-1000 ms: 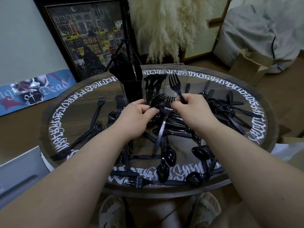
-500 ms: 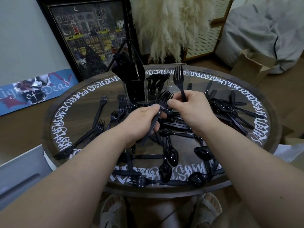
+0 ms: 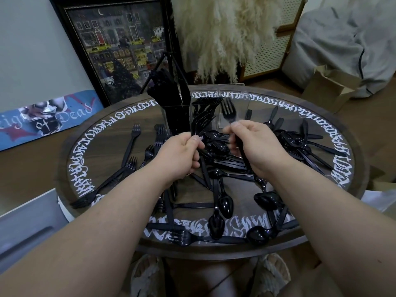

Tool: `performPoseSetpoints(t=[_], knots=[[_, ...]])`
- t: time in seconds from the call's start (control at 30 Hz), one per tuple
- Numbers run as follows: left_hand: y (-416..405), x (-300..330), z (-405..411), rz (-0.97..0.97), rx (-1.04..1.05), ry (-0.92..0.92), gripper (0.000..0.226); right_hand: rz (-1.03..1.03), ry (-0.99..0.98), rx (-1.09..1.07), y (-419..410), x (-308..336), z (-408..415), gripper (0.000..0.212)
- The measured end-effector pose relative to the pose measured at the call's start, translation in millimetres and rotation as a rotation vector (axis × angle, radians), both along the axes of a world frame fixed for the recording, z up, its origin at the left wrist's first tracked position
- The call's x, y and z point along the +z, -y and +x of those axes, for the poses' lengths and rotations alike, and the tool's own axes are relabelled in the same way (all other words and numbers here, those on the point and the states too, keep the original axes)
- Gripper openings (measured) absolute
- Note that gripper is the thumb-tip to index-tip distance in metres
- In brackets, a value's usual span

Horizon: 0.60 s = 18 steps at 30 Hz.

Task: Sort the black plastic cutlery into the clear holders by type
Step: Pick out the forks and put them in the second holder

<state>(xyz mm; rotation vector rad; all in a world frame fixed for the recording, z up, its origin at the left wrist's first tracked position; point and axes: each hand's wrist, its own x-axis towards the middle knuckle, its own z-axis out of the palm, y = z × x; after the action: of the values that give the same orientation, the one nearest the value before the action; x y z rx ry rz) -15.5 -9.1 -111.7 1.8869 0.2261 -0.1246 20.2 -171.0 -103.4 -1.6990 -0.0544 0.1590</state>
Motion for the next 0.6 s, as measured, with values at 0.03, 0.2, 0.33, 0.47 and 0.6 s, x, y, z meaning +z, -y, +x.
performPoseSetpoints(t=[0.03, 0.2, 0.33, 0.47, 0.6], knots=[[1, 0, 0, -0.008, 0.008, -0.004, 0.030, -0.006, -0.011, 0.023, -1, -1, 0, 0.022], [8, 2, -1, -0.023, 0.012, -0.034, 0.030, 0.053, -0.099, 0.119, -10, -1, -4, 0.008], [11, 4, -3, -0.056, -0.008, -0.029, 0.030, 0.062, -0.102, 0.084, -17, -1, -3, 0.030], [11, 5, -3, -0.020, -0.045, 0.019, 0.031, 0.037, -0.059, 0.130, -19, -1, -5, 0.030], [9, 6, -4, -0.054, -0.081, 0.025, 0.034, -0.113, 0.122, 0.092, -15, -4, -4, 0.033]])
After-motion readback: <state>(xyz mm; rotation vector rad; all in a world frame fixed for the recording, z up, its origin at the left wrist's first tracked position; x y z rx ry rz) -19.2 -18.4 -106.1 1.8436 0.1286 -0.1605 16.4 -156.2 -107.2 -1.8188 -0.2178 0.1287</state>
